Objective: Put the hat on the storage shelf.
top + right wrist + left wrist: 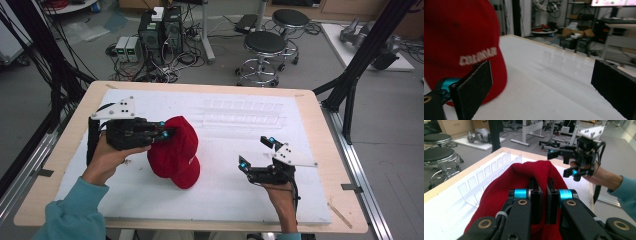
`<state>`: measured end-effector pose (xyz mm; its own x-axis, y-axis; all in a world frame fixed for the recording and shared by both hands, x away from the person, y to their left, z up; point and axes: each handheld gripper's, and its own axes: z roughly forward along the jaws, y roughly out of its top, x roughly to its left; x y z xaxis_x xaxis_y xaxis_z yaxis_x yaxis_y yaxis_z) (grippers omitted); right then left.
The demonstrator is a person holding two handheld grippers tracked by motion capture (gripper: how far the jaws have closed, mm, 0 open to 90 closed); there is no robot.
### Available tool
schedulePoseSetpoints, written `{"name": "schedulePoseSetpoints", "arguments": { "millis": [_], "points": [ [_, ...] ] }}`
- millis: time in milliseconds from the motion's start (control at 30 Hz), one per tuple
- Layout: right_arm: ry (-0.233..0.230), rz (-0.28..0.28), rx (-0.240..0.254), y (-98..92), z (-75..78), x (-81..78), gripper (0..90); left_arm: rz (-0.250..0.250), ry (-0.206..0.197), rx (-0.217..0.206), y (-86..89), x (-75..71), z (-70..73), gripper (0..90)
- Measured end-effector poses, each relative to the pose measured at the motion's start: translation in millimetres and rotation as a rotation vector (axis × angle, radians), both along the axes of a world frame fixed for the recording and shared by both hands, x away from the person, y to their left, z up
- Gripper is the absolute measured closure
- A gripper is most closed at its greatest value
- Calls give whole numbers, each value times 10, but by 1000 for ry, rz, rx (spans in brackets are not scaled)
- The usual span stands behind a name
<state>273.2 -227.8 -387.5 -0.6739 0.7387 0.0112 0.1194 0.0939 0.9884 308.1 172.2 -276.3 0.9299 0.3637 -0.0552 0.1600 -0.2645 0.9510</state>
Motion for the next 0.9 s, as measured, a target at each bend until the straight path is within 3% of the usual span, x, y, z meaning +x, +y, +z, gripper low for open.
{"name": "schedulePoseSetpoints", "arguments": {
  "millis": [133, 300, 333, 367, 567, 900],
  "points": [
    [-6, 98, 3, 148, 242, 42, 25, -5, -1, 3, -7, 0, 12, 855],
    [-2, 230, -36, 415, 510, 132, 25, -7, -4, 9, -3, -8, 10, 856],
    [-2, 230, -36, 415, 510, 132, 25, -9, -4, 10, -2, -9, 10, 856],
    [0, 276, -58, 525, 571, 183, 25, -9, -3, 15, 3, -14, 9, 856],
    [39, 407, -84, 830, 704, 336, 25, -18, -2, 16, 1, -5, 6, 856],
    [95, 544, -138, 1173, 775, 491, 25, -35, -8, 19, 4, 7, -3, 856]
  ]
}}
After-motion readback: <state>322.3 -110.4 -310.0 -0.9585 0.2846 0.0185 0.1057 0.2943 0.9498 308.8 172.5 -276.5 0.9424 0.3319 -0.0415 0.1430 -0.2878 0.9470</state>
